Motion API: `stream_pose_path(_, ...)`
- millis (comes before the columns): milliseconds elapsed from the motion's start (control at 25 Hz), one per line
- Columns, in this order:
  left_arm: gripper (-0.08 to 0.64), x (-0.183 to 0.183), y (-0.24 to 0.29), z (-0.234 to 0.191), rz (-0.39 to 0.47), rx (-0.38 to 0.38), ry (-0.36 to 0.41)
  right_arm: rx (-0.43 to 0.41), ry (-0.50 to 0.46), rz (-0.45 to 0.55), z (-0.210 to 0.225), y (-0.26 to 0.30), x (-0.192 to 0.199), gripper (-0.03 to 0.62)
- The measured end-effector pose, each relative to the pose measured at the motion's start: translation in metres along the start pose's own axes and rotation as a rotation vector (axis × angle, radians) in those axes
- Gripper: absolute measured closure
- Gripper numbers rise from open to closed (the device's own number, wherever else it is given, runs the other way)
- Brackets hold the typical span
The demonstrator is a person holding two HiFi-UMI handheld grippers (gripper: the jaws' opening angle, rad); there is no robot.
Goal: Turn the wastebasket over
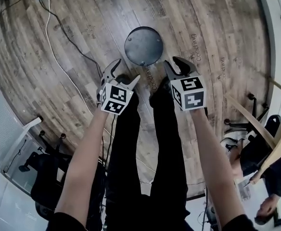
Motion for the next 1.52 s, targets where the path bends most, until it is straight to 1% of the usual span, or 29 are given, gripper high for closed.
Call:
stream_pose_path(160,0.158,-0.034,-0.027,0.019,0.058,-0.001,-0.062,0.0,-0.039,0.026,-0.006,-0.038,-0.018,0.465)
stream_pose_path(280,0.169,-0.065,-0.053,0.028,0.122,-0.006,-0.073,0.002,-0.06,0.045,-0.014,-0.066,-0.029,0.479)
stream_pose_path(360,0.203,-0.085,-0.072,0.032,0.164,-0.009,-0.077,0.011,-0.076,0.06,-0.017,-0.084,-0.038,0.489)
stream_pose_path(560,0.243,-0.124,-0.125,0.037,0.26,-0.015,-0.078,0.042,-0.069,0.11,-0.032,-0.129,-0.061,0.511)
stream_pose_path(600,0.26,-0.131,-0.137,0.037,0.275,-0.018,-0.075,0.048,-0.065,0.122,-0.035,-0.139,-0.067,0.514)
stream_pose_path(720,0.275,-0.148,-0.17,0.038,0.312,-0.023,-0.066,0.065,-0.052,0.161,-0.047,-0.164,-0.085,0.518)
stream_pose_path(840,0.307,-0.163,-0.2,0.037,0.345,-0.029,-0.058,0.084,-0.045,0.201,-0.058,-0.189,-0.102,0.525)
stream_pose_path(1080,0.373,-0.194,-0.26,0.041,0.422,-0.006,-0.04,0.127,-0.044,0.288,-0.079,-0.238,-0.133,0.545)
stream_pose_path(1120,0.403,-0.199,-0.27,0.042,0.438,-0.003,-0.045,0.135,-0.044,0.305,-0.082,-0.248,-0.139,0.546)
stream_pose_path(1200,0.427,-0.207,-0.293,0.045,0.469,0.003,-0.066,0.148,-0.042,0.338,-0.088,-0.267,-0.151,0.551)
stream_pose_path(1320,0.484,-0.222,-0.325,0.051,0.52,0.029,-0.098,0.164,-0.042,0.392,-0.1,-0.296,-0.167,0.554)
stream_pose_path(1400,0.503,-0.234,-0.344,0.054,0.556,0.047,-0.086,0.176,-0.039,0.435,-0.106,-0.313,-0.178,0.554)
stream_pose_path(1520,0.523,-0.252,-0.366,0.053,0.591,0.05,-0.049,0.188,-0.038,0.498,-0.113,-0.332,-0.196,0.554)
Point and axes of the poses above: the fingertips, and each gripper's own axes: y forward along the fingers, z to its right, x out of its underside, the point moved 4 cm from there along -y, backward along the fingers, and after that the axes turned 4 degrees about -y, right-handed, at the moved point
